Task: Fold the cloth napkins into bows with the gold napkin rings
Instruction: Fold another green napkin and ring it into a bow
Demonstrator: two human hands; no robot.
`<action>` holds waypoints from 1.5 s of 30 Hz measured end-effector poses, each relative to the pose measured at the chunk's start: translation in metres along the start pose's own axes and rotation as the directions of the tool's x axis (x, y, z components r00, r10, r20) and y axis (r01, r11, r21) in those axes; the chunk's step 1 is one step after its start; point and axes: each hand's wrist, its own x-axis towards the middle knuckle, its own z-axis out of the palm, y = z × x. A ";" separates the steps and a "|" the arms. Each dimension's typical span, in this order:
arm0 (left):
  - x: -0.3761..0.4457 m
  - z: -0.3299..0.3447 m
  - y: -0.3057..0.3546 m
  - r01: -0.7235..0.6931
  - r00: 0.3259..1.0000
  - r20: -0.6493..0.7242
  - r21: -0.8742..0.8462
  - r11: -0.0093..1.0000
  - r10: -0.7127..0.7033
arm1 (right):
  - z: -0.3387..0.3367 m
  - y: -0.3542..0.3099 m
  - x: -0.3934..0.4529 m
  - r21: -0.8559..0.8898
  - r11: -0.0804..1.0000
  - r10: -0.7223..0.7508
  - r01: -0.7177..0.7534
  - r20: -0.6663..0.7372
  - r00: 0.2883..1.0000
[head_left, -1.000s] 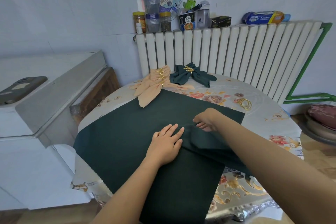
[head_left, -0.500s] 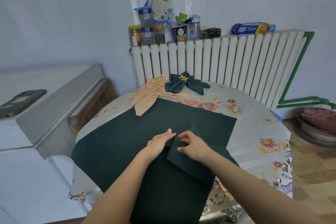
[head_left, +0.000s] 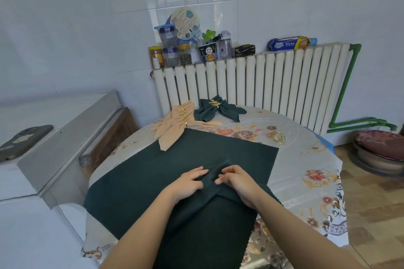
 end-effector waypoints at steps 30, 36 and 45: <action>0.027 0.027 -0.013 -0.224 0.784 -0.453 0.433 0.873 0.425 | -0.028 0.019 0.048 -0.807 0.202 -0.420 0.555 0.441 0.793; 0.024 0.028 -0.010 -0.277 0.778 -0.228 0.711 0.646 0.585 | -0.028 0.024 0.052 -0.791 0.232 -0.540 0.566 0.379 0.751; 0.021 0.032 -0.004 -0.022 0.907 -0.247 0.780 0.625 0.340 | -0.024 0.026 0.055 -0.839 0.178 -0.604 0.515 0.320 0.730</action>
